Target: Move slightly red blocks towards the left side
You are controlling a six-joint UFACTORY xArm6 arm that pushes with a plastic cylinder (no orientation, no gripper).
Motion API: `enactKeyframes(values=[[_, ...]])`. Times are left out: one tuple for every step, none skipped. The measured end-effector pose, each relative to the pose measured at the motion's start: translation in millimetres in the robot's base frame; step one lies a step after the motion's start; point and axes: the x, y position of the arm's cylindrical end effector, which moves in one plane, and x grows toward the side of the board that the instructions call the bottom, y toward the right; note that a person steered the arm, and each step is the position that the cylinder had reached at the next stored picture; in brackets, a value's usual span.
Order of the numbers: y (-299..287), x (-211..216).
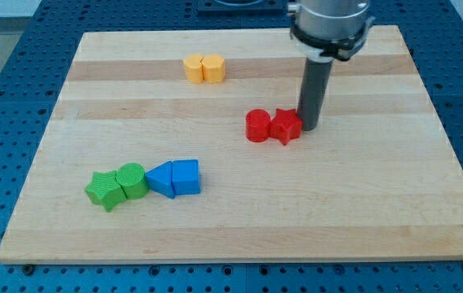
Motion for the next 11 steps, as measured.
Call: enactKeyframes(values=[[18, 5], [68, 24], [78, 66], [55, 85], [43, 51], [26, 17], [10, 3], [-3, -6], [-11, -11], [-11, -11], [-11, -16]])
